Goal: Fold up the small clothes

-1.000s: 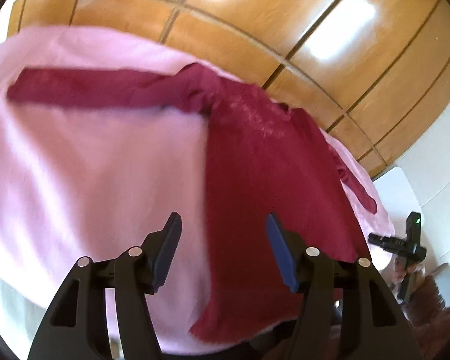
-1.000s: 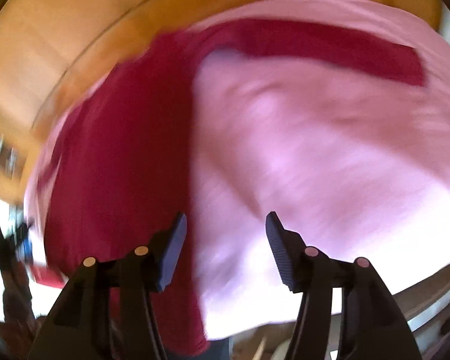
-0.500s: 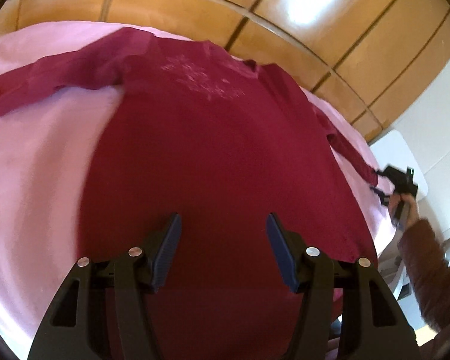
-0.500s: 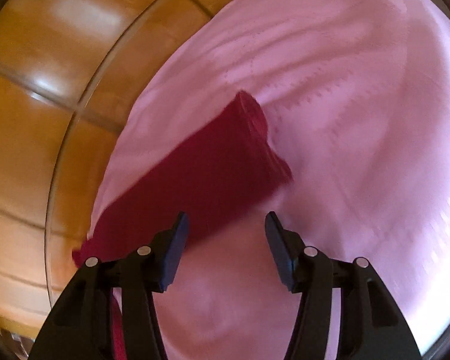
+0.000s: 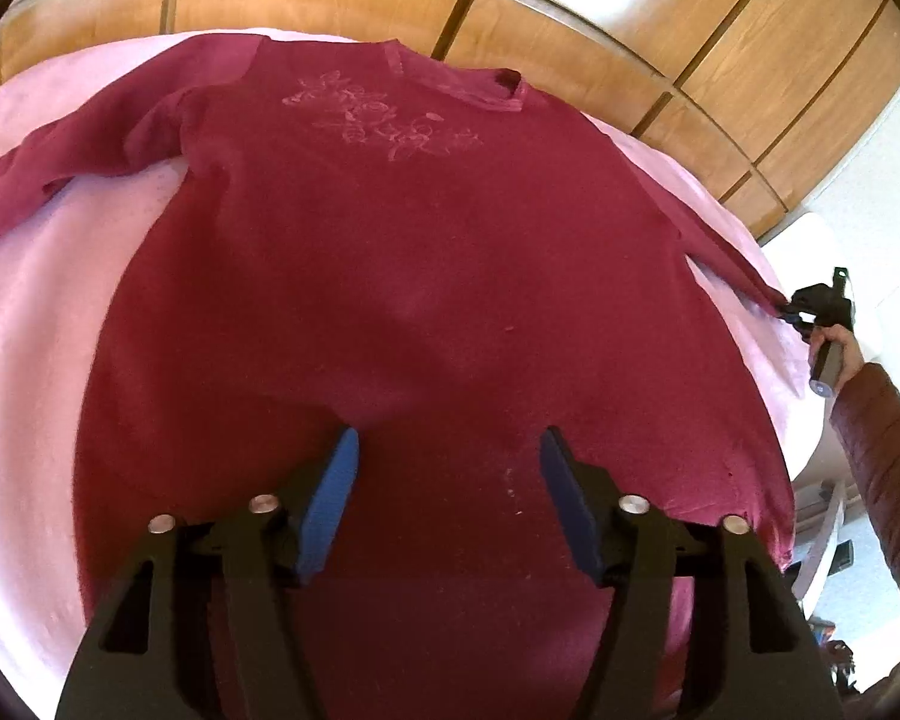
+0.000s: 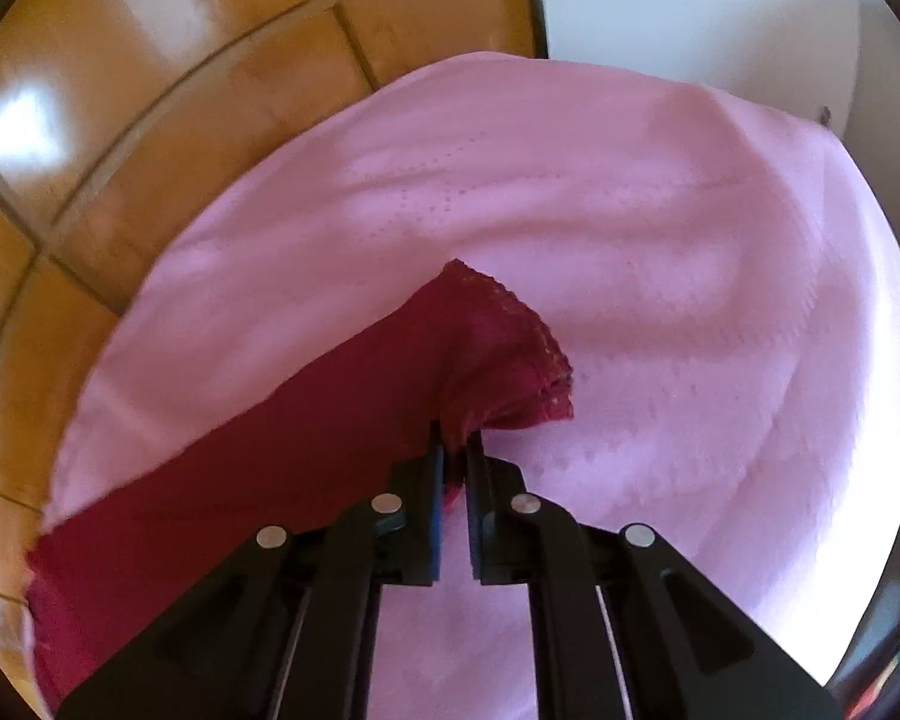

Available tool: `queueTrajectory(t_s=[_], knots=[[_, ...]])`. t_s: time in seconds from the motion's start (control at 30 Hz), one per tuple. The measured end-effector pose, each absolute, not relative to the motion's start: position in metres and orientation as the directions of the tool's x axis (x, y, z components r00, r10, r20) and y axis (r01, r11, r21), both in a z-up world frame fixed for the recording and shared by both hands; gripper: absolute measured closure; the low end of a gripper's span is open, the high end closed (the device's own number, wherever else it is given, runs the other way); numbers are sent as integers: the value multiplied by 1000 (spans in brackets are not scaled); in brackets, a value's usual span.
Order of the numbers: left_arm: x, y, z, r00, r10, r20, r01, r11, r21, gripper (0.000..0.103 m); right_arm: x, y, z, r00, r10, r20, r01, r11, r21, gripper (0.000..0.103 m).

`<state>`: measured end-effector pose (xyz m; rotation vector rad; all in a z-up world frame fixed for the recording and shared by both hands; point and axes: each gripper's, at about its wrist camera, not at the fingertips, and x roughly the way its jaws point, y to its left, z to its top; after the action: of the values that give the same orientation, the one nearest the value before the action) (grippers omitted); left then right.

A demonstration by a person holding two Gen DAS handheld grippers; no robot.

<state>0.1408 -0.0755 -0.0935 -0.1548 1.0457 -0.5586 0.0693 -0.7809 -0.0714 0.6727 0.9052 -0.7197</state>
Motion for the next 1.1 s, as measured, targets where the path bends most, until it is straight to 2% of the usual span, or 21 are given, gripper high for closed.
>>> queueTrajectory(t_s=[0.07,0.13,0.17,0.2,0.23,0.3,0.4,0.53,0.73,0.8,0.93,1.03,1.1], knots=[[141,-77,-94,378,-503,-778,369,852,-372,33,78,-776,-76,395,-280,-875,778,609,157,97],[139,-79,-92,381,-494,-781,378,854,-356,33,83,-776,-77,409,-272,-871,779,602,178,90],[138,-79,-92,382,-494,-781,381,854,-354,33,79,-777,-76,425,-254,-869,783,585,212,73],[138,-77,-91,382,-497,-779,383,852,-356,33,75,-776,-76,464,-213,-860,775,568,278,49],[138,-75,-89,383,-501,-776,383,850,-361,33,77,-774,-75,492,-194,-849,764,564,314,43],[137,-66,-84,406,-499,-766,365,857,-365,33,75,-758,-66,493,-222,-841,747,603,279,34],[141,-38,-75,458,-503,-733,288,864,-413,33,71,-732,-53,522,-215,-825,703,656,275,29],[149,18,-73,540,-434,-721,123,888,-443,33,71,-678,-33,593,-154,-790,593,747,300,26],[158,126,-72,634,-202,-747,-206,887,-414,33,107,-542,-21,662,90,-744,267,899,346,16],[160,165,-71,651,-138,-746,-295,860,-416,33,118,-483,-27,638,189,-747,135,927,350,15],[166,226,-69,659,-4,-752,-424,824,-375,28,130,-382,-49,561,293,-774,-67,948,310,15],[173,269,-69,655,47,-754,-495,781,-381,28,132,-324,-75,494,317,-810,-159,949,274,15],[179,294,-70,652,85,-754,-529,762,-372,28,133,-304,-90,498,264,-826,-173,964,204,7]])
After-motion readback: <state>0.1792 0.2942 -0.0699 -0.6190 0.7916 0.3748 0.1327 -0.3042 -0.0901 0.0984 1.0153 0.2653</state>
